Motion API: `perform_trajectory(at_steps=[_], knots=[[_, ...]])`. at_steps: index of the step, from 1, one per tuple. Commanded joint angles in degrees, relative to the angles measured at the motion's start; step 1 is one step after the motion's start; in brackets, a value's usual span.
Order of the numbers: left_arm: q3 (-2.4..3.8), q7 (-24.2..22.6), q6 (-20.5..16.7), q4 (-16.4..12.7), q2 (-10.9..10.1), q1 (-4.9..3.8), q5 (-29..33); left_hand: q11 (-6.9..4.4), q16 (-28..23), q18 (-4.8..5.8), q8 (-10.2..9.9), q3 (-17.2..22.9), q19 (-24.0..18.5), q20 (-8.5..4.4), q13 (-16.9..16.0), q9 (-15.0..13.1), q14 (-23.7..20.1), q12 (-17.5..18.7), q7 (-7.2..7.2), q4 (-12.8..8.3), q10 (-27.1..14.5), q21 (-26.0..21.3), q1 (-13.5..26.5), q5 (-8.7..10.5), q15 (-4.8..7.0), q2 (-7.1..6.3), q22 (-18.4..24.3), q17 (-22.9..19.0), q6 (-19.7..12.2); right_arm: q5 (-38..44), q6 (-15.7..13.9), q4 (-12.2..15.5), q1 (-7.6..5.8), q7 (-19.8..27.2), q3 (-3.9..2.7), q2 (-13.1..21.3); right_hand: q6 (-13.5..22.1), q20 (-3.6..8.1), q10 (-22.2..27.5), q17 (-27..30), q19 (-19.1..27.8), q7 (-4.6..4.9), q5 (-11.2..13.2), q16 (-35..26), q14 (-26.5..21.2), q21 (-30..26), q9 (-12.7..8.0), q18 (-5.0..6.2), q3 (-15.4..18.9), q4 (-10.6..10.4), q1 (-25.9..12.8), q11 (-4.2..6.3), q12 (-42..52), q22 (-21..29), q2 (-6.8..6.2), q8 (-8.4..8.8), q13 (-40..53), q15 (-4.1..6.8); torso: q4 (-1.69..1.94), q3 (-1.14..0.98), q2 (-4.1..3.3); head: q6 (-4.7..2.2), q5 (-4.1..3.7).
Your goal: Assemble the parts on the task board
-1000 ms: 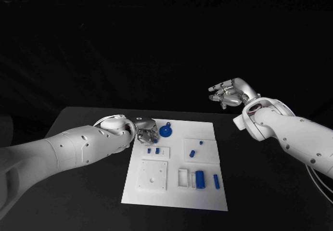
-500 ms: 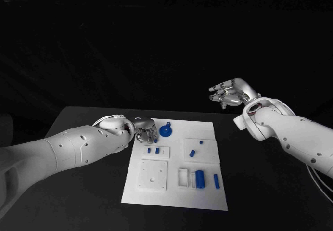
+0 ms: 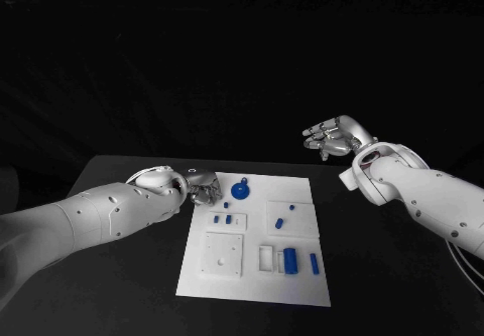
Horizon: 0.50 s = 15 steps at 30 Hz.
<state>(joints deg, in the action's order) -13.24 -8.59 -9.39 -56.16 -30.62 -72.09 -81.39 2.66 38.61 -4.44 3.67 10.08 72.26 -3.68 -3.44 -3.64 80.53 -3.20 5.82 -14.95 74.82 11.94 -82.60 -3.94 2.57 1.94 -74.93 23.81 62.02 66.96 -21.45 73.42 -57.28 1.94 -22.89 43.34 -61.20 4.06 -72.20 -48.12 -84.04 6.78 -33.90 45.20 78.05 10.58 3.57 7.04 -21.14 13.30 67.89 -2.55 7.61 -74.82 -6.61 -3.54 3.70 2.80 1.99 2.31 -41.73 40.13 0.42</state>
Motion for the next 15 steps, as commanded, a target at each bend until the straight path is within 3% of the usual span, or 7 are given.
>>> perform_trajectory(at_steps=[1, 3, 5, 7, 11, 13, 15], knots=[[0.72, -0.64, -3.74, -0.08, -0.72, -0.05, 3.74, 0.20, 0.09, -0.76, 0.03, 0.34, -0.77, 0.14, 0.01, -0.11, -0.92, -0.15, 0.40, -0.15, -0.79, 0.31, 0.11, -0.14, -0.18, -0.50, -1.27, 0.01, 0.39, 2.67, 3.37, 0.27, 0.15, -0.31, -0.03, 0.16, -0.64, -0.47, 0.07, 0.08, -1.89, 0.22, 3.64, 0.37, 0.14, -0.05, 0.09, 1.48, -0.41, 0.47, 1.33, -0.47, -1.26, -0.15, 0.37, -0.07, -0.11, -0.51, 0.01, 0.02, 0.08, -0.21, -0.55], [1.81, -1.15, -4.79, -0.17, -1.47, -0.08, 6.29, 0.40, -0.19, -0.60, -0.04, 0.31, -1.77, 0.45, 0.02, -0.08, -1.85, -0.14, 0.56, 0.34, -1.52, -0.12, 1.13, -0.91, -0.47, -0.62, -1.13, -0.10, 0.59, 4.99, 4.71, 0.58, 0.25, -0.61, -0.03, 0.46, -1.51, -0.54, -1.20, 0.11, -1.77, -0.01, 7.50, 0.49, 0.13, -0.03, 0.11, 1.49, -0.23, 1.03, 2.35, -0.16, -1.66, -0.22, 0.68, -0.09, -0.08, -0.44, 0.03, 0.06, 0.14, -0.46, -1.14], [3.11, -1.58, -5.41, -0.63, -2.31, -0.16, 9.36, 0.46, -0.01, -0.55, -0.04, 0.38, -1.84, 0.60, 0.02, -0.07, -2.03, -0.14, 0.67, 0.88, -1.78, -0.42, 2.26, -1.61, -0.56, -0.74, -0.89, -0.13, 0.65, 8.01, 6.54, 1.14, 0.40, -1.31, -0.01, 0.90, -2.30, -0.72, -1.46, 0.54, -0.68, -0.14, 8.89, -0.10, -0.80, -0.54, 0.09, 1.31, -0.14, 1.62, 2.92, -0.34, -3.03, -0.25, 0.80, -0.01, -0.10, -0.64, 0.17, 0.11, 0.20, -0.44, -2.10], [3.94, -1.82, -5.64, -1.41, -3.24, -0.41, 13.40, 0.56, -0.48, -0.51, -0.04, 0.74, -1.96, 0.77, 0.01, -0.08, -2.63, -0.18, 0.68, 1.31, -2.08, -1.22, 3.14, -1.61, -0.70, -0.96, -0.26, -0.55, 0.66, 11.12, 7.92, 1.68, 0.66, -1.94, 0.05, 1.22, -2.94, -0.97, 0.23, 1.13, 0.11, -0.25, 10.38, -0.62, -1.45, -1.05, 0.11, 1.29, -0.19, 1.79, 2.65, -0.91, -4.04, -0.17, 0.83, -0.03, -0.19, -1.00, 0.20, 0.16, 0.29, -0.38, -2.60], [5.32, -2.72, -5.18, -4.01, -5.64, -1.35, 24.83, 1.20, -5.10, -0.27, -0.04, 1.24, -3.61, 1.67, 0.03, -0.08, -4.95, -0.14, 0.97, 2.48, -3.61, -4.61, 4.38, -1.23, -1.62, -1.38, 2.38, -3.29, 0.71, 17.85, 9.69, 3.18, 1.51, -3.62, 0.53, 2.12, -4.32, -1.37, 2.73, 2.23, 0.04, -0.54, 13.00, -0.84, -1.30, -1.52, 0.14, 1.68, -0.70, 1.74, 2.37, -1.48, -4.13, 0.16, 0.77, -0.07, -0.27, -1.37, 0.07, 0.20, 0.36, -0.42, -3.13], [5.78, -3.10, -4.69, -5.47, -6.79, -1.75, 28.31, 1.43, -7.18, -0.10, -0.04, 0.86, -4.03, 2.22, 0.00, -0.09, -5.31, -0.19, 1.01, 4.05, -4.33, -6.50, 5.60, 0.47, -2.06, -1.14, 4.39, -4.52, 0.64, 20.42, 9.55, 3.89, 1.87, -4.34, 0.98, 2.55, -4.86, -1.48, 2.95, 2.70, -0.34, -0.71, 13.78, -0.82, -1.07, -1.71, 0.14, 1.91, -0.99, 1.47, 2.20, -1.46, -4.11, 0.50, 0.72, -0.05, -0.27, -1.41, 0.04, 0.28, 0.39, -0.46, -3.08], [6.18, -3.33, -4.17, -7.28, -8.07, -2.22, 31.88, 1.75, -9.87, 0.23, -0.06, -0.31, -4.85, 2.89, 0.02, -0.07, -6.64, -0.14, 0.98, 5.79, -5.24, -8.33, 7.39, 1.06, -2.77, -1.54, 6.47, -5.92, 0.24, 22.84, 9.55, 4.63, 2.29, -5.19, 1.57, 2.99, -4.99, -1.57, 3.13, 3.08, -1.03, -0.87, 16.65, -0.72, -0.76, -1.92, 0.12, 2.10, -0.73, 0.93, 1.98, -1.47, -4.13, 1.07, 0.56, -0.02, -0.27, -1.44, -0.12, 0.38, 0.46, -0.52, -3.10]])
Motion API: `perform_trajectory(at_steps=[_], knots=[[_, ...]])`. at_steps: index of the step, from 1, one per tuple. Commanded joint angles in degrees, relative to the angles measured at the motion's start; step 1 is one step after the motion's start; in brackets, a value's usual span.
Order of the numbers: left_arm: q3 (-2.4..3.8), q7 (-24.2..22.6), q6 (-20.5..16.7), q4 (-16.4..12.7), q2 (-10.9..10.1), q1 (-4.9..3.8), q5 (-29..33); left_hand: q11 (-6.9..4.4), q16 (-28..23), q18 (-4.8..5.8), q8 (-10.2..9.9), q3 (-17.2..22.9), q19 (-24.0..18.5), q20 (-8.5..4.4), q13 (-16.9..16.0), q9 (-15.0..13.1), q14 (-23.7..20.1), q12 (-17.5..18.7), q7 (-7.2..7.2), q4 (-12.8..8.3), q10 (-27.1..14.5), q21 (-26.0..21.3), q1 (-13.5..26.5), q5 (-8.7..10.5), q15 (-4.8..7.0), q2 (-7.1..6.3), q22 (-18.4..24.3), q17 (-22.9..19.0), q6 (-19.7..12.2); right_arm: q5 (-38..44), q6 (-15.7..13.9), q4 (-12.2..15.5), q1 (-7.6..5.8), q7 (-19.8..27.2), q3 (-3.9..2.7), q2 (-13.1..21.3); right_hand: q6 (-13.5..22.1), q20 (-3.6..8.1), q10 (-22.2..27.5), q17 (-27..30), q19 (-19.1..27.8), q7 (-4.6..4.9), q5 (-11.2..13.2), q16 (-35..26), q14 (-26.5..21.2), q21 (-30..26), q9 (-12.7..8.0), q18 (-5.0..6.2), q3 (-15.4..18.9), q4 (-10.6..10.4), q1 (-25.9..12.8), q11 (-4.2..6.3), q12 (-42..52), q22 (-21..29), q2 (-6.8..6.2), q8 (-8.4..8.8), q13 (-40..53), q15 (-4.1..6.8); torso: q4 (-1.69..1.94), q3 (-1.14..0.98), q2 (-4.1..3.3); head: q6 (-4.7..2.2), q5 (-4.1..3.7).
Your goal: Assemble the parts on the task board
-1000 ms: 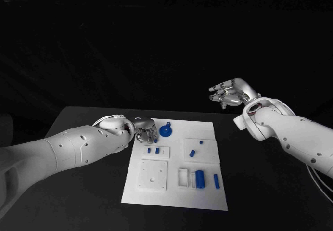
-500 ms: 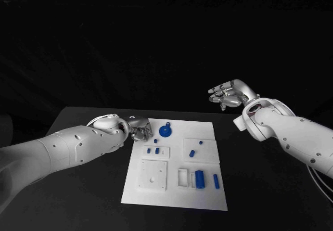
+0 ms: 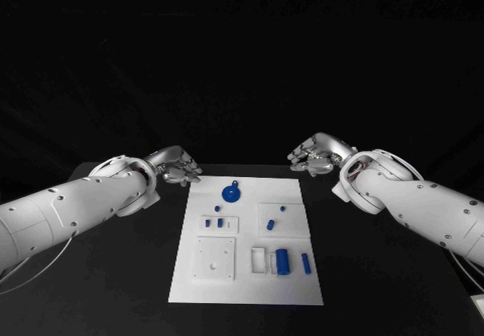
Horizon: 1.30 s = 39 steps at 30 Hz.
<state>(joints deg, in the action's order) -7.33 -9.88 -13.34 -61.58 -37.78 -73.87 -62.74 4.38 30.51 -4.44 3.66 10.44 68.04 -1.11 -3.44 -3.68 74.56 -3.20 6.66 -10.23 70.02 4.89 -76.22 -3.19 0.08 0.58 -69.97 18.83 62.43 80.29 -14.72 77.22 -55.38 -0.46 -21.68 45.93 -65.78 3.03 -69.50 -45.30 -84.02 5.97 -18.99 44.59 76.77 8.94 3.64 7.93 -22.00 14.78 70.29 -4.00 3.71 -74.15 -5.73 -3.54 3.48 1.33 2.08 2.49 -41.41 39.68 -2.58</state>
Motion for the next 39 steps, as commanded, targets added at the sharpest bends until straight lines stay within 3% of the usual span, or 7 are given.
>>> perform_trajectory(at_steps=[1, 6, 8, 12, 17, 32, 39], knots=[[0.43, -2.09, 0.06, -2.86, -1.58, -0.64, 15.43, 0.18, -2.95, 0.30, -0.01, -1.13, -0.93, 0.52, 0.02, -0.05, -1.07, -0.15, 0.22, 1.59, -0.52, -1.54, 1.38, 0.40, -0.53, -0.41, 2.49, -1.56, -0.21, 10.75, 2.84, 1.19, 0.61, -3.26, 0.69, 0.59, -0.33, -0.59, 0.69, 0.47, -1.31, -0.07, 2.88, -0.08, 0.67, -0.45, 0.04, 1.27, 0.28, -0.81, -0.36, -0.08, -0.24, 0.73, -0.38, -0.02, -0.05, -0.01, -0.28, 0.21, 0.19, -0.06, -0.12], [0.82, -2.96, 1.28, -6.89, -3.86, -1.15, 27.10, 2.08, -20.32, 1.00, 0.04, -5.31, -11.82, 4.98, -0.13, -0.07, -6.50, -0.60, 0.27, 5.45, -3.89, -1.33, 0.71, 0.21, -4.90, -0.89, 18.67, -9.72, -1.70, 15.92, 2.87, 2.43, 1.85, -5.25, 2.13, 0.69, 0.06, -0.83, 1.88, 1.67, -2.23, -0.13, 5.21, 0.02, 1.23, -1.20, 0.04, 1.61, 1.03, -2.10, 0.47, -0.38, -0.25, 2.63, -1.18, -0.03, -0.07, -0.18, -0.39, 0.25, 0.53, 0.02, -0.22], [0.87, -4.22, 0.78, -7.95, -4.27, -1.22, 31.22, 2.39, -25.61, 0.33, -0.10, -7.23, -11.02, 5.77, 0.10, 0.01, -5.86, -0.08, 0.45, 6.74, -4.66, -1.61, -0.42, 0.26, -5.70, -0.50, 26.28, -11.69, -2.01, 17.46, 2.68, 2.64, 2.26, -6.03, 2.66, 0.49, 0.21, -0.89, 1.91, 2.27, -2.30, -0.08, 5.81, 0.17, 1.34, -1.09, 0.04, 1.70, 1.13, -2.82, 1.12, -0.40, -0.27, 3.47, -1.56, -0.03, -0.08, -0.19, -0.37, 0.33, 0.63, -0.08, -0.08], [0.92, -7.19, -1.22, -10.05, -4.86, -1.27, 38.74, 2.41, -27.05, 0.18, -0.04, -8.07, -10.57, 6.35, 0.06, 0.04, -5.83, -0.16, 0.75, 7.24, -4.55, -1.40, -1.55, 0.40, -6.05, 0.29, 32.12, -12.60, -1.84, 20.21, 1.67, 2.80, 2.79, -7.94, 3.91, -0.14, 0.17, -0.71, 0.95, 3.09, -2.24, 0.33, 8.64, 0.60, 1.23, -0.42, 0.01, 1.52, -1.71, -3.26, 2.28, -0.24, -0.31, 4.54, -2.24, 0.02, -0.10, -0.06, -0.26, 0.37, 0.68, -0.04, 0.12], [0.93, -8.81, -2.54, -11.99, -5.24, -1.28, 43.49, 2.57, -26.88, 0.26, 0.06, -9.96, -7.12, 6.53, 0.09, 0.01, -6.60, -0.09, 0.81, 7.46, -4.86, -1.15, -3.09, 0.47, -6.36, 1.01, 50.56, -14.24, -2.24, 22.23, 1.21, 2.76, 3.24, -9.52, 5.15, -1.14, 0.05, -0.58, 0.69, 3.70, -2.15, 0.27, 8.13, 1.17, 1.21, 0.52, 0.06, 1.30, -4.88, -4.29, 1.95, -0.18, -0.26, 5.15, -4.12, -0.04, -0.08, 0.04, -0.25, 0.38, 0.57, -0.07, 0.20], [0.92, -8.90, -3.26, -13.70, -5.19, -1.17, 45.11, 2.87, -27.04, -0.15, 0.00, -9.76, -5.05, 6.74, 0.05, 0.02, -6.90, -0.16, 1.25, 7.14, -5.47, -0.84, -2.80, 0.15, -6.56, 1.27, 58.05, -14.35, -2.66, 25.22, 1.34, 0.53, 3.60, -10.95, 8.61, -4.03, -0.29, -0.35, 0.33, 4.45, -1.93, 0.23, 7.09, 1.61, 1.17, 1.38, 0.10, 0.75, -7.16, -4.54, 1.88, -0.10, -0.27, 5.33, -4.98, -0.04, -0.08, 0.15, -0.37, 0.22, 0.47, 0.04, 0.84], [0.92, -8.75, -3.33, -13.94, -5.20, -1.11, 45.24, 2.93, -27.02, -0.15, -0.02, -9.63, -4.65, 6.76, 0.05, 0.03, -7.01, -0.16, 1.30, 7.00, -5.55, -0.74, -2.62, 0.15, -6.60, 1.26, 60.19, -14.35, -2.76, 26.21, 0.13, -0.88, 3.86, -11.12, 9.26, -5.05, -0.26, -0.33, 0.23, 4.59, -1.94, 0.25, 7.64, 1.80, 1.18, 1.67, 0.11, 0.91, -8.27, -4.38, 1.84, -0.09, -0.26, 5.33, -5.44, -0.04, -0.08, 0.19, -0.25, 0.22, 0.45, 0.31, 0.97]])
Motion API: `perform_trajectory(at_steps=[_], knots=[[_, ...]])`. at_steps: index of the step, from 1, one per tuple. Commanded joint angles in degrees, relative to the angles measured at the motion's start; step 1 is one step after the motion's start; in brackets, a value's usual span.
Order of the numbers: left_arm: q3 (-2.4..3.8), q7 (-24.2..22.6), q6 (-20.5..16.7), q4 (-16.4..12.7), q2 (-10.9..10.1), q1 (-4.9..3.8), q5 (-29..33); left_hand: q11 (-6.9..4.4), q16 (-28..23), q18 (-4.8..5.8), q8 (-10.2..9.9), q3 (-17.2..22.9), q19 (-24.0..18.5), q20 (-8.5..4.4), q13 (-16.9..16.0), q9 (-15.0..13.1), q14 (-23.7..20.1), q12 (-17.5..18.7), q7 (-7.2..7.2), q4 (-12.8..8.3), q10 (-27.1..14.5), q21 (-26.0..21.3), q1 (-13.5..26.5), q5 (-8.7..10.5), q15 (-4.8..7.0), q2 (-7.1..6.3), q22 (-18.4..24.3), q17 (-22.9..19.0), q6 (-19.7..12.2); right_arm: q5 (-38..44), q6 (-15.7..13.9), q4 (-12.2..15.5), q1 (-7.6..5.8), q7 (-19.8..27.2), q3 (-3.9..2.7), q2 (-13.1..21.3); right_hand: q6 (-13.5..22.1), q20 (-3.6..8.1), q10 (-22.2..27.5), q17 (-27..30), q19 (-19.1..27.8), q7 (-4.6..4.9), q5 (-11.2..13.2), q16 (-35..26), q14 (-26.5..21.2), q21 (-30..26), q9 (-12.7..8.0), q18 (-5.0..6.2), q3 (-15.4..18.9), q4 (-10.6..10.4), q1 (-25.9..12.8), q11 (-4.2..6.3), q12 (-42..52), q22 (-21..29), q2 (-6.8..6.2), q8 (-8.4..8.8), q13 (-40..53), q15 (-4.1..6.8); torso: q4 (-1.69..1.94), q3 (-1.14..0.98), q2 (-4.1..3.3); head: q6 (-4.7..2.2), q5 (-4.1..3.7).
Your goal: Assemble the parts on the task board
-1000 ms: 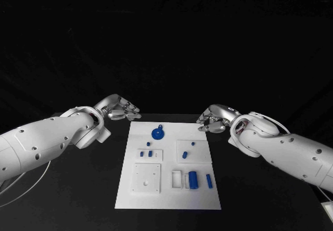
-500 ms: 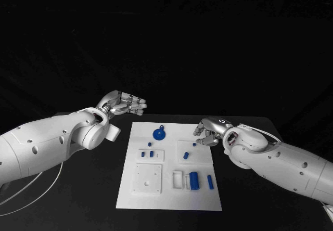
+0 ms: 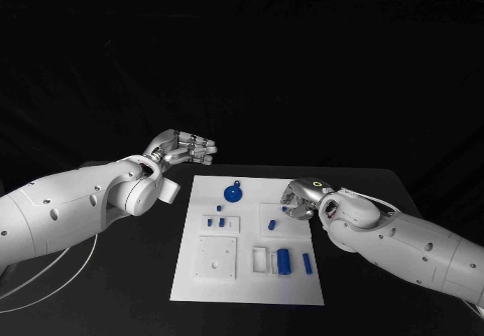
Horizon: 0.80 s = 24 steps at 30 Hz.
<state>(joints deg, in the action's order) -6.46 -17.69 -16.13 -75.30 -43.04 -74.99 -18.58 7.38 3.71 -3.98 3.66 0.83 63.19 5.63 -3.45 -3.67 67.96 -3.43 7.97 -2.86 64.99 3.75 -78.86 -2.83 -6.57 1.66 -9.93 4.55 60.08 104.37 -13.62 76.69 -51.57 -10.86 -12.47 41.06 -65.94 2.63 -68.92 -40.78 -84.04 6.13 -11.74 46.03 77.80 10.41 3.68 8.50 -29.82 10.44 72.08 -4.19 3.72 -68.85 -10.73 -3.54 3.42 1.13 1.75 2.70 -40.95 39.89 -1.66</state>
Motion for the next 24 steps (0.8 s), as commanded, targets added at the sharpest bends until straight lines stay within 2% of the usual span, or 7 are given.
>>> perform_trajectory(at_steps=[1, 10, 15, 24], knots=[[0.05, -0.90, -0.54, -0.23, 0.05, 0.01, 1.10, -0.08, -0.23, -0.61, -0.01, -0.02, 0.20, 0.03, 0.06, 0.02, -0.41, 0.06, -0.01, -0.36, -0.52, 0.39, 0.03, -0.21, 0.05, 0.18, 0.15, -0.06, -0.41, 2.20, -1.02, -0.55, 0.07, -0.73, 0.09, -0.34, -0.10, 0.07, -0.35, 0.08, -1.92, 0.08, 0.42, 0.35, 0.15, 0.21, 0.07, 0.34, -0.46, -0.05, 0.05, 0.10, -0.27, 0.03, -0.45, -0.04, -0.03, 0.40, 0.06, 0.04, -0.01, 0.12, 0.05], [0.05, -0.68, -0.77, -0.24, 0.07, 0.03, 1.41, -0.03, -0.22, -0.62, -0.03, -0.05, 0.51, 0.06, 0.05, 0.03, -0.46, 0.06, 0.20, -0.32, -0.55, 0.50, 0.21, -0.20, 0.02, 0.01, 1.68, -0.04, -1.08, 2.50, -1.17, -1.88, 0.48, -0.78, 0.37, -1.63, -0.07, 0.08, -0.33, 0.11, -1.93, 0.09, 0.80, 0.47, 0.19, 0.32, 0.08, 0.37, -0.94, -0.24, -0.01, 0.11, -0.27, 0.09, -0.33, -0.04, -0.03, 0.40, -0.02, 0.05, 0.04, 0.34, 0.36], [0.05, -0.59, -0.80, -0.21, 0.08, 0.03, 1.65, -0.04, -0.22, -0.62, -0.03, -0.08, 0.55, 0.06, 0.05, 0.03, -0.42, 0.06, 0.24, -0.25, -0.53, 0.52, 0.30, -0.21, 0.02, 0.00, 1.78, -0.02, -1.22, 2.53, -1.20, -2.71, 0.56, -0.57, 0.40, -2.17, -0.22, 0.12, -0.45, 0.15, -1.93, 0.05, 1.05, 0.57, 0.18, 0.48, 0.08, 0.37, -1.67, -0.53, -0.24, 0.15, -0.27, 0.14, -0.31, -0.05, -0.02, 0.43, -0.10, 0.13, 0.09, 0.35, 0.38], [0.04, -0.52, -0.91, -0.21, 0.12, 0.03, 1.96, -0.06, -0.21, -0.61, -0.04, -0.08, 0.66, 0.03, 0.05, 0.03, -0.32, 0.05, 0.34, -0.16, -0.43, 0.56, 0.34, -0.20, 0.06, -0.06, 2.08, 0.02, -1.58, 2.52, -0.93, -4.07, 0.86, -0.27, 0.46, -3.15, -0.76, 0.22, -1.06, 0.11, -1.87, -0.06, 1.39, 0.74, 0.16, 0.80, 0.09, 0.34, -2.84, -0.64, -0.32, 0.33, -0.27, 0.02, -0.07, -0.05, -0.02, 0.54, -0.04, 0.09, 0.08, 0.51, 0.53]])
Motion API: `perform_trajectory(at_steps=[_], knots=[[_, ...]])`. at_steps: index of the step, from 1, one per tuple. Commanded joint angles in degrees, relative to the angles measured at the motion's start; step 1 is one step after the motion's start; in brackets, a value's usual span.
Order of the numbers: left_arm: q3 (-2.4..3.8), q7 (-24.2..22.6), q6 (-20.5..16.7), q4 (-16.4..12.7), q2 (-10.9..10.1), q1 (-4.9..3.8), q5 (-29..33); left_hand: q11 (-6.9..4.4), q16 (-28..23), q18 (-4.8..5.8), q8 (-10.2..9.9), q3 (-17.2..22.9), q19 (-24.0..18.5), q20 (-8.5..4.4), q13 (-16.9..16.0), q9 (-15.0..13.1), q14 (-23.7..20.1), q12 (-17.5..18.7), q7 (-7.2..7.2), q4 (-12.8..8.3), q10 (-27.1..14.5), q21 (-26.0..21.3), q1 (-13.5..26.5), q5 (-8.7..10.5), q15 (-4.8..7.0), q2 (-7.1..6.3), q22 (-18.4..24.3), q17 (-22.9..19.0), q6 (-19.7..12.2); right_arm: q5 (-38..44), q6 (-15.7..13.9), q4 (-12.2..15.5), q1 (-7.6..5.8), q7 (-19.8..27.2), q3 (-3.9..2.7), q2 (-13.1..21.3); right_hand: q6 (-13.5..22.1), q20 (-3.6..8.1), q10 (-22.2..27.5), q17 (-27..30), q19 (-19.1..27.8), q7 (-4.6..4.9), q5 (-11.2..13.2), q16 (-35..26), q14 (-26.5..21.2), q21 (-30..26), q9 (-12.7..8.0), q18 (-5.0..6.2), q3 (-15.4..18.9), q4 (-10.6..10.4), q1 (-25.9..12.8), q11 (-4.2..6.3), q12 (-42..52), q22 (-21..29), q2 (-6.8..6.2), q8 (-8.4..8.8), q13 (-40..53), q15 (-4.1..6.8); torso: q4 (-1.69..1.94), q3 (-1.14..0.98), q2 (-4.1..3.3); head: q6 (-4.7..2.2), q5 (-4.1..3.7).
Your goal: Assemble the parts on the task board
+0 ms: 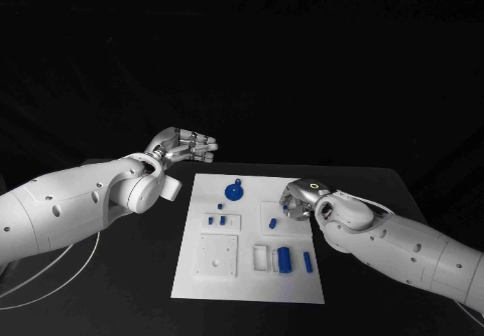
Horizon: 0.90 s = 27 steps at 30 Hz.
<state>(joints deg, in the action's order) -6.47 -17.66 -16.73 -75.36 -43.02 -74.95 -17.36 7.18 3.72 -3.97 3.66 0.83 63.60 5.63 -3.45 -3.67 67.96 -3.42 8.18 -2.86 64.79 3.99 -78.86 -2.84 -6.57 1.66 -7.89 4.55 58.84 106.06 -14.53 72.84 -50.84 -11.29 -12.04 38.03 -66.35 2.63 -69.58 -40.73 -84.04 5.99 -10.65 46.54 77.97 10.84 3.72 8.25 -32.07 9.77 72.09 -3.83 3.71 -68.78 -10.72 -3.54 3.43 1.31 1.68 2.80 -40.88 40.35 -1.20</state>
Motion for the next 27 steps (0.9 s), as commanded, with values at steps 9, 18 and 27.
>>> perform_trajectory(at_steps=[9, 18, 27], knots=[[0.05, -0.25, 0.00, -0.12, 0.08, -0.01, 1.07, 0.16, -0.22, -0.61, 0.00, -0.09, 0.30, 0.03, 0.05, 0.02, -0.31, 0.06, 0.14, -0.09, -0.24, 0.33, 0.41, -0.20, 0.05, -0.06, 0.19, 0.02, -0.40, 0.91, 0.33, -1.36, 0.26, 0.22, 0.03, -0.67, -0.61, 0.33, -0.72, -0.06, -1.76, 0.05, 0.26, 0.37, -0.09, 0.71, 0.05, 0.60, -2.14, 0.16, -0.43, 0.06, -0.26, -0.50, 0.02, -0.06, -0.02, 0.46, -0.01, -0.02, -0.01, 0.22, 0.08], [0.05, -0.07, 0.20, -0.12, 0.06, -0.01, 1.12, 0.16, -0.22, -0.61, 0.00, -0.10, 0.31, 0.03, 0.05, 0.02, -0.32, 0.06, 0.13, -0.05, -0.25, 0.33, 0.43, -0.19, 0.05, -0.05, 0.27, 0.02, -0.40, 1.25, 0.84, -1.41, 0.43, 0.08, 0.04, -1.17, -2.56, 0.74, -3.35, -0.25, -1.83, -0.47, 0.89, 0.59, 0.11, 1.15, 0.12, 0.32, -2.85, 0.39, -0.19, 0.88, -0.21, -1.03, 0.93, -0.11, 0.06, 0.98, -0.03, -0.01, 0.03, 0.33, 0.14], [0.05, 0.04, 0.37, -0.12, 0.04, -0.01, 1.13, 0.15, -0.21, -0.60, 0.01, -0.08, 0.37, 0.02, 0.05, 0.01, -0.32, 0.05, 0.12, 0.06, -0.25, 0.35, 0.41, -0.19, 0.05, -0.03, 0.66, 0.04, -0.38, 1.98, 1.06, -1.33, 0.49, -0.32, 0.04, -1.36, -4.78, 1.25, -5.61, -0.49, -2.02, -1.05, 1.35, 0.77, 0.67, 1.79, 0.35, -0.28, -2.78, 0.77, -0.16, 1.68, -0.20, -1.72, 1.76, -0.19, 0.10, 1.50, -0.04, 0.00, 0.02, 0.45, 0.17]])
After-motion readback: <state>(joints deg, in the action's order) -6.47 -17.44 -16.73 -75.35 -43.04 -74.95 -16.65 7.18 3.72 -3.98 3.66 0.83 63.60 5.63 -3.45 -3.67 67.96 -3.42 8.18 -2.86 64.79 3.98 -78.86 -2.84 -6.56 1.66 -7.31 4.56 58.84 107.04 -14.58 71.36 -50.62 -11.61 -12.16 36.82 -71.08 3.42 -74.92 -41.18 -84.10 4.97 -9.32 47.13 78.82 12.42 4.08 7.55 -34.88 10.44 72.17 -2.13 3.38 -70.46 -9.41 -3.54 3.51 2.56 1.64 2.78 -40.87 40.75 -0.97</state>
